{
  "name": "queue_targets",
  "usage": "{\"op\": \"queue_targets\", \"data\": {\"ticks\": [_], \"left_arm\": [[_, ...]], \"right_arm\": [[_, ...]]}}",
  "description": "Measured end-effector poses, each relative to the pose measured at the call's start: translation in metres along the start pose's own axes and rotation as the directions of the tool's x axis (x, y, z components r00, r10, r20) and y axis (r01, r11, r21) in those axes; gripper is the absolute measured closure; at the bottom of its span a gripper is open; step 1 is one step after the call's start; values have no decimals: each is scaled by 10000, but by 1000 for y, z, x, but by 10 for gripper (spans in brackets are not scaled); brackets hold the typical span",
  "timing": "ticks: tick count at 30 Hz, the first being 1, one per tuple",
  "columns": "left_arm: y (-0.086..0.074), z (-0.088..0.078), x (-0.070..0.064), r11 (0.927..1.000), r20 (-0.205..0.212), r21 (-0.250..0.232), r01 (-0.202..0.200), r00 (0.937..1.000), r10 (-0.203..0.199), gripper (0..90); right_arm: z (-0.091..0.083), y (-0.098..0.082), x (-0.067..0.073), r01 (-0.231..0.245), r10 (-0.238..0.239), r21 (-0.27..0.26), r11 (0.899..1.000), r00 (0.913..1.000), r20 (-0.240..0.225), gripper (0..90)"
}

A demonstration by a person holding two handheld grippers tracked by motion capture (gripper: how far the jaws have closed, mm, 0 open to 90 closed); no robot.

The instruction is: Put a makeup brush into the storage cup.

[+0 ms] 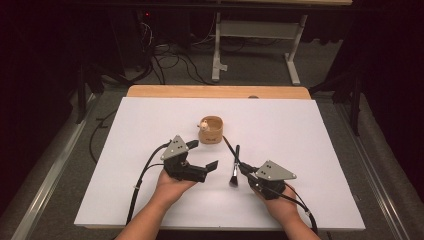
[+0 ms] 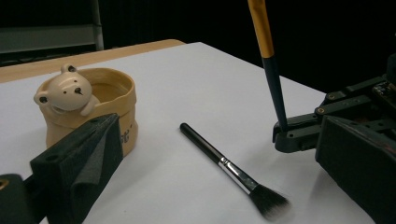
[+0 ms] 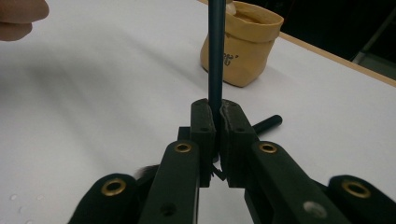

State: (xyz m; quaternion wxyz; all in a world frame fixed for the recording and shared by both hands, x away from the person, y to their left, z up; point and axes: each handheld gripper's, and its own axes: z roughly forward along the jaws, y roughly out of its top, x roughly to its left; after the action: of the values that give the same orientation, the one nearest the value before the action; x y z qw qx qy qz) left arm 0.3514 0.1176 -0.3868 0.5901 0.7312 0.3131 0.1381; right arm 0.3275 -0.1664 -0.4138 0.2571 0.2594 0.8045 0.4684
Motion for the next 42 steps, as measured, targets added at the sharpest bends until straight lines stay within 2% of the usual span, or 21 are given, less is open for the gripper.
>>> {"op": "queue_targets", "data": {"ticks": [8,19,28,37,42], "left_arm": [[-1,-3,-6,9999,187,-169,32,9998,-29,15],[-2,-3,-11,9989,558,-392,257,9982,-235,20],[-2,-3,-12,9986,582,-472,225,9981,-198,35],[-4,-1,-16,9988,795,-462,156,9968,-119,97],[-5,-1,-15,9981,822,-504,346,9962,-304,155]], "right_arm": [[1,2,10,217,-217,-8,9998,9998,-51,872],[6,2,17,503,-503,4,9987,9983,-283,872],[7,2,21,572,-574,-37,9984,9974,-439,872],[10,2,23,778,-781,-66,9969,9951,-613,872],[10,2,23,802,-803,-49,9968,9946,-652,872]]}}
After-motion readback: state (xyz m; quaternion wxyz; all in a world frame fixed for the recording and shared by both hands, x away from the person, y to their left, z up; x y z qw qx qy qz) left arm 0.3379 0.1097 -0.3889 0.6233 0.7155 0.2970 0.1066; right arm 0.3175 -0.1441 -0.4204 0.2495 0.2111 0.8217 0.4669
